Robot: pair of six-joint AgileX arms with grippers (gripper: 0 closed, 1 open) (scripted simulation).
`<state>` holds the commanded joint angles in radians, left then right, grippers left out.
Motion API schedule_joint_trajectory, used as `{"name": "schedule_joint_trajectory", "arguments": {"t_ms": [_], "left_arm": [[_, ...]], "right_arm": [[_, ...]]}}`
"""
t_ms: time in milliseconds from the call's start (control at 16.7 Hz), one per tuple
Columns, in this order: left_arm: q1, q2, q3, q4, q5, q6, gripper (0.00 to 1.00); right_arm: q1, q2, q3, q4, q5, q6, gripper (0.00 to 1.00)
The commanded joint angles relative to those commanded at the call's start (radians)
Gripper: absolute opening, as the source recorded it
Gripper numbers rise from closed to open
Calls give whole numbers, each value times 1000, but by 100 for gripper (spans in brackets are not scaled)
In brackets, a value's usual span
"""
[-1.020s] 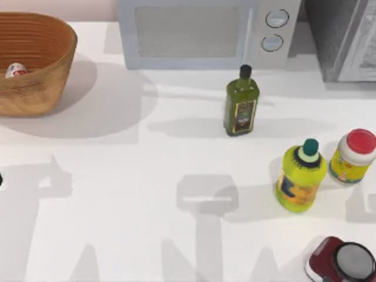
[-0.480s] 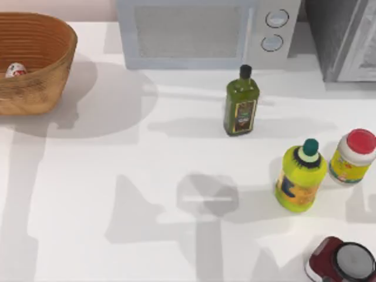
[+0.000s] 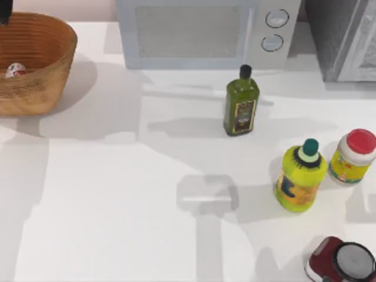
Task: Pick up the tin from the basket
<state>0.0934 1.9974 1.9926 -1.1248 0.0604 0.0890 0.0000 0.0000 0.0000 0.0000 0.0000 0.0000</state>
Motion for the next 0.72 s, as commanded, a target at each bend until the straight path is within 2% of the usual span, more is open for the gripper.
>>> {"name": "schedule_joint_trajectory", "arguments": {"t_ms": [360,540,720], "left_arm": [[9,440,438,-249,28,30,100],[11,568,564,-320,37,40,100],[12,613,608,-345,40,44,100]], "right_arm": [[0,0,0,0,0,0,100],[0,0,0,0,0,0,100],[0,0,0,0,0,0,100]]}}
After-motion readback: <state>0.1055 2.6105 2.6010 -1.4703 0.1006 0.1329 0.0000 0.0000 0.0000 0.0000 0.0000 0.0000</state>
